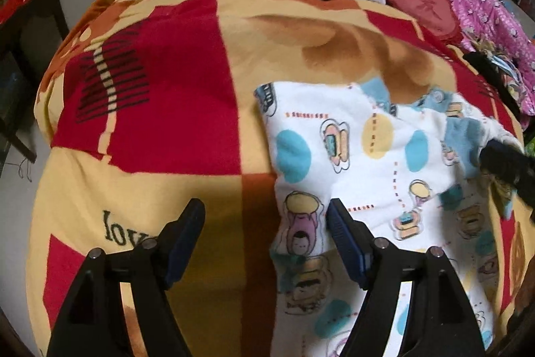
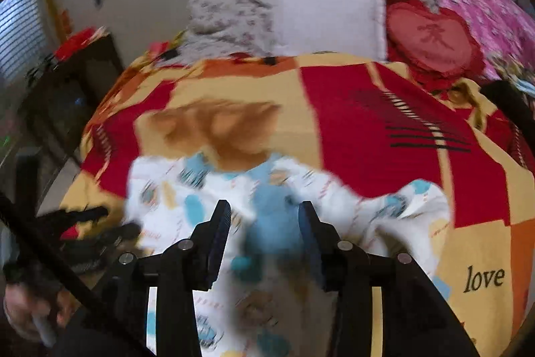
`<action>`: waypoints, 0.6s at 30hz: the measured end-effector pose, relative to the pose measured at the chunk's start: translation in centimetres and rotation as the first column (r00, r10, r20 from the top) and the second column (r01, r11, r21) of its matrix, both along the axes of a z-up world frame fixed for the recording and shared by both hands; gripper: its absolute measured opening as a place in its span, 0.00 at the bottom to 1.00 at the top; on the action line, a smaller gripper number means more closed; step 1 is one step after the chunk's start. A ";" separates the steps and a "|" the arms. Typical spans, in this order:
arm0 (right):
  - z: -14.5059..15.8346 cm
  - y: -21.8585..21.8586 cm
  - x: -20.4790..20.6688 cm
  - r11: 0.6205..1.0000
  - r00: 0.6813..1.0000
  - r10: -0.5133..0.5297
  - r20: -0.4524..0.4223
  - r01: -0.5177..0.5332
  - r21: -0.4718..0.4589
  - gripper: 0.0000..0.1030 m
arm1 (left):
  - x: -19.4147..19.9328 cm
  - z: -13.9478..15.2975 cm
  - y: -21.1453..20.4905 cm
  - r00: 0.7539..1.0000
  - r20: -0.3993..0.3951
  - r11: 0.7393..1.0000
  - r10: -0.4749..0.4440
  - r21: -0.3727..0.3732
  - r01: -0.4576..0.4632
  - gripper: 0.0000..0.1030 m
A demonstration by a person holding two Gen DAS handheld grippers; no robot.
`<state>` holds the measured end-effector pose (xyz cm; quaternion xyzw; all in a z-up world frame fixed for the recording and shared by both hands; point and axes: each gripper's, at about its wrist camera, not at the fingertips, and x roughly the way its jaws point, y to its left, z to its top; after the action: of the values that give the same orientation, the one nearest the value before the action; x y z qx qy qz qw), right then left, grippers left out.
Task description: Fold small clothes
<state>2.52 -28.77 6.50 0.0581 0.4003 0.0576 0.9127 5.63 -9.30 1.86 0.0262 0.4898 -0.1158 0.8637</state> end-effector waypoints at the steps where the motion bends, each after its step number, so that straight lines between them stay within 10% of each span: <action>1: -0.7 0.4 0.3 1.000 1.000 0.019 -0.016 -0.019 0.014 0.42 | 0.0 -0.2 0.1 1.000 0.004 1.000 0.002 0.004 -0.002 0.76; 6: -4.6 0.3 2.2 0.996 0.992 0.012 -0.124 0.000 0.094 0.36 | 0.2 -0.6 0.7 1.000 0.018 1.000 -0.009 -0.004 0.009 0.84; 18: -1.1 1.3 1.2 0.991 0.998 0.047 -0.038 -0.042 0.124 0.36 | 0.1 2.0 1.0 0.998 0.063 0.999 0.014 -0.032 -0.012 0.84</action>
<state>3.76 -27.50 5.41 0.1066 0.4159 0.1014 0.8974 5.68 -8.27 3.89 0.0127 0.4606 -0.1169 0.8798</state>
